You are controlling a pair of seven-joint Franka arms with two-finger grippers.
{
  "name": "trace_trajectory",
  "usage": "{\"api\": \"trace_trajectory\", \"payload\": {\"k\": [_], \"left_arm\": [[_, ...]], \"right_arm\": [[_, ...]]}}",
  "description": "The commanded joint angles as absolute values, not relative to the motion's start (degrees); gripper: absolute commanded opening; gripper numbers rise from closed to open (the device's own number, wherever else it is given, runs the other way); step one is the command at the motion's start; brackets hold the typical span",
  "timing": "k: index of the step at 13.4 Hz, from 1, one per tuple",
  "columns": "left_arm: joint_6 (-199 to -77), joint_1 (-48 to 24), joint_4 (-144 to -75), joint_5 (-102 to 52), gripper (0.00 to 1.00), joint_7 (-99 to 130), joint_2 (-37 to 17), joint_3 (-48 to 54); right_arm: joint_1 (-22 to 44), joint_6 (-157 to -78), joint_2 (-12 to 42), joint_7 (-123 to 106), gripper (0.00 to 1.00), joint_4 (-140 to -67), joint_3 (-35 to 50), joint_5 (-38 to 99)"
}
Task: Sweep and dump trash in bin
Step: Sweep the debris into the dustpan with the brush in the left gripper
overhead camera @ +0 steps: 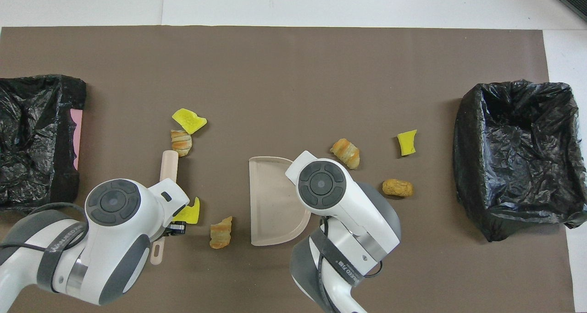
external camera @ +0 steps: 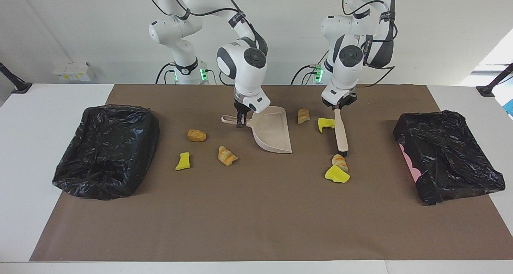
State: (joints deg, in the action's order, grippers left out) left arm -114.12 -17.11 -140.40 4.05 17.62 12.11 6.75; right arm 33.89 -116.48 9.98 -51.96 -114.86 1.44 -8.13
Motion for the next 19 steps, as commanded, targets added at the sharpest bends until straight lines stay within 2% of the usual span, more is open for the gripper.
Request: {"api": "trace_trajectory", "payload": {"k": [1, 4, 7, 12, 15, 17, 19], "left_arm": [[-115.05, -21.17, -141.15, 2.21, 0.00, 16.35, 13.27, 6.06], [-114.96, -24.25, -140.37, -2.54, 0.00, 17.39, 13.01, 6.06], [-113.82, -24.43, -136.33, -4.13, 0.00, 19.50, 11.16, 5.98], [-109.52, -24.52, -132.80, -7.56, 0.00, 32.57, 12.74, 6.15], [-102.68, -25.57, -135.60, -7.65, 0.00, 40.50, 16.42, 6.15], [-102.48, -26.10, -139.37, -7.65, 0.00, 46.29, 19.49, 6.24], [-103.18, -29.43, -143.16, -7.65, 0.00, 50.96, 20.30, 6.24]], "right_arm": [[34.10, -117.77, 9.67, -50.89, 0.00, -116.19, 1.58, -9.40], [33.93, -117.69, 9.75, -50.89, 0.00, -116.02, 1.58, -9.49], [33.66, -117.07, 10.11, -50.98, 0.00, -115.40, 1.58, -11.24], [34.19, -114.10, 9.84, -50.89, 0.00, -114.09, 1.58, -12.92], [37.35, -114.25, 7.66, -43.62, 0.00, -116.96, 1.67, -12.92], [37.70, -114.78, 5.99, -43.68, 0.00, -119.69, 1.67, -13.09], [37.79, -121.16, 3.44, -46.91, 0.00, -126.35, 1.67, -14.06]]}}
